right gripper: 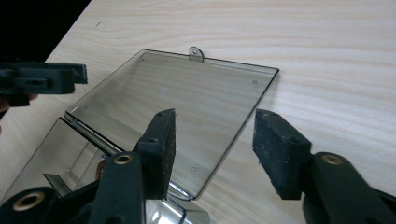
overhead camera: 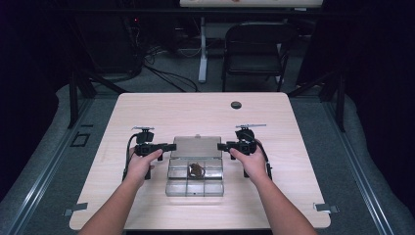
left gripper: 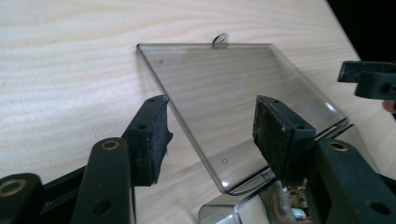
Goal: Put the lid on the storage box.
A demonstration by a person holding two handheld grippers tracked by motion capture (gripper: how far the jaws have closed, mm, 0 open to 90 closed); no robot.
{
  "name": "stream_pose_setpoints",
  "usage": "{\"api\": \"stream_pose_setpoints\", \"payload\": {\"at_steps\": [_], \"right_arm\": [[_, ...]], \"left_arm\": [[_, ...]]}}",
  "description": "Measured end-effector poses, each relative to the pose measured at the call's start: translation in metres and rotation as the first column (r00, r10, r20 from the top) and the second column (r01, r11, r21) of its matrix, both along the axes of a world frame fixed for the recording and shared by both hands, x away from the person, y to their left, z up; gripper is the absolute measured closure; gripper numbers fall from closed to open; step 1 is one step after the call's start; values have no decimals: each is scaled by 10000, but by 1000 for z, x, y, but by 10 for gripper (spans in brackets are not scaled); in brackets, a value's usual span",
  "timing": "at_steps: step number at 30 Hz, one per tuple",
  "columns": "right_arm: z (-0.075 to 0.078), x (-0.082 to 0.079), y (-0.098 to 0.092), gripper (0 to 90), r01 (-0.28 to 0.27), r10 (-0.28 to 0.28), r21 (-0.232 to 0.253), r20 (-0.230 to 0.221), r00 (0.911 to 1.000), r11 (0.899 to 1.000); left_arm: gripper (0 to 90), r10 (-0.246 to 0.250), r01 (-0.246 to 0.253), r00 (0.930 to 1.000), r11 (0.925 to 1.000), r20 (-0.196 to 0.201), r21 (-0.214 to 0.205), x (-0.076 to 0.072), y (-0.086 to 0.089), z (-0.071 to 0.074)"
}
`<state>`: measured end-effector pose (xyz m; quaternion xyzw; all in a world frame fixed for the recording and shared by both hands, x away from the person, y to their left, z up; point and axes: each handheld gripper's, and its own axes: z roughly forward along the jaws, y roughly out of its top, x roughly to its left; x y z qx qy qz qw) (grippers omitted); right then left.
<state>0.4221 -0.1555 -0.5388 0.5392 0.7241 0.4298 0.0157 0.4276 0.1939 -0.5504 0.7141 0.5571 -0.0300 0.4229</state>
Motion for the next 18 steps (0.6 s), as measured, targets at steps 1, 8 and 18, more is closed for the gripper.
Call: {"api": "stream_pose_setpoints", "payload": {"at_steps": [1,8,18], "right_arm": [[0,0,0,495,0,0,0,0,10000,10000],[-6,7,8,478,128,-124,76,-506,9986,9999],[-10,10,17,453,0,-9,-95,-880,9961,10000]], "left_arm": [[460,0,0,10000,10000,0,0,0,0,0],[456,68,-64,9994,9999,-325,117,5,-2,-6],[455,-120,120,9979,9999,-644,3,7,-5,-11]]}}
